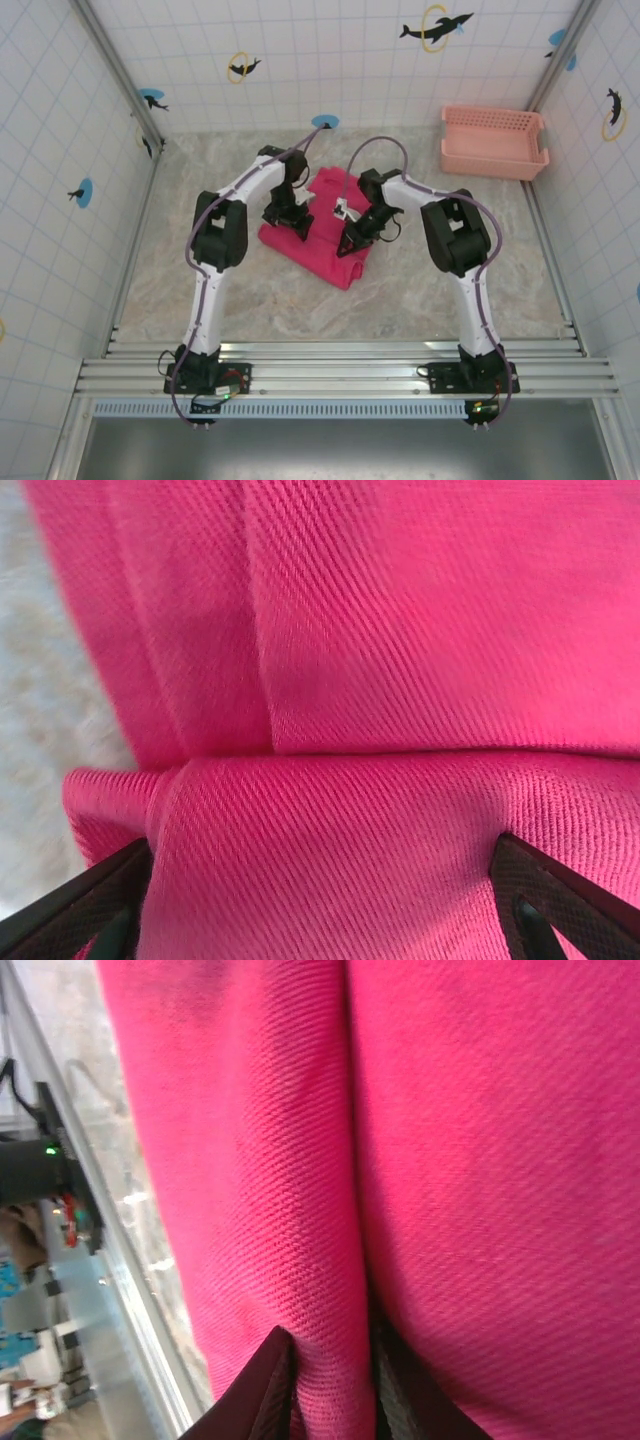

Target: Roll up the long pants

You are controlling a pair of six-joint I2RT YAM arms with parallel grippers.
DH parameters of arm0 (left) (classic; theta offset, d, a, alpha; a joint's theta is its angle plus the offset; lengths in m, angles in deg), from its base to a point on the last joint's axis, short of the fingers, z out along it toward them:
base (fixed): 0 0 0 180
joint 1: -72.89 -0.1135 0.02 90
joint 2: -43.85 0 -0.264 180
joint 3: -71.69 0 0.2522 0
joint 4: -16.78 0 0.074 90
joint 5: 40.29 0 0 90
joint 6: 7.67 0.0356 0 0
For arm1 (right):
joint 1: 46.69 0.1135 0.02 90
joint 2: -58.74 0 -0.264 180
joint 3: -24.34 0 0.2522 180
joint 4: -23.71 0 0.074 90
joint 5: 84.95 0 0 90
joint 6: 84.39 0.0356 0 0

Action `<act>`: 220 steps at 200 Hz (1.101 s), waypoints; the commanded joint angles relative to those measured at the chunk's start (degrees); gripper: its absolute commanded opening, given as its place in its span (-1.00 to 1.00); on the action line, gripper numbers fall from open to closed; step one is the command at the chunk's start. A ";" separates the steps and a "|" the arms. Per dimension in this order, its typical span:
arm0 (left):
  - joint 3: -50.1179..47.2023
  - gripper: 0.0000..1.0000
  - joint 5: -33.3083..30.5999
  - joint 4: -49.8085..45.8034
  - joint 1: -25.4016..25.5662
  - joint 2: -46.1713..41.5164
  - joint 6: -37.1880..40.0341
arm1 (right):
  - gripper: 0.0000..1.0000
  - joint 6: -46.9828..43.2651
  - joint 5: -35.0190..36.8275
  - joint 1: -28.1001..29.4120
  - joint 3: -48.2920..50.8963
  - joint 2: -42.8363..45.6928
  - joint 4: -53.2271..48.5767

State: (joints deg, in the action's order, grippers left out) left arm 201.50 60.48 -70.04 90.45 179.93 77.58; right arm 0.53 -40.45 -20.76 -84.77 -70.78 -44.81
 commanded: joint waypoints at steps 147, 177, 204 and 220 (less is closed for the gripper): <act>1.83 0.74 -2.39 -3.68 0.37 4.02 1.57 | 0.03 -5.18 56.87 33.23 22.10 25.41 18.33; 2.20 0.75 -2.78 -4.36 0.25 3.77 2.20 | 0.08 -6.70 60.21 33.86 20.64 19.34 20.80; 1.33 0.75 -2.94 -4.68 0.40 3.54 2.64 | 0.09 -7.76 67.31 34.26 19.77 14.29 22.71; 0.93 0.75 -3.02 -4.70 0.30 3.34 3.13 | 0.08 -8.64 68.38 33.81 17.78 10.99 21.47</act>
State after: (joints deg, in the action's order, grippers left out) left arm 203.69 60.56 -72.07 90.54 181.11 78.06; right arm -6.62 22.15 13.56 -64.60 -53.97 -24.75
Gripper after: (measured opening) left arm 0.874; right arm 0.545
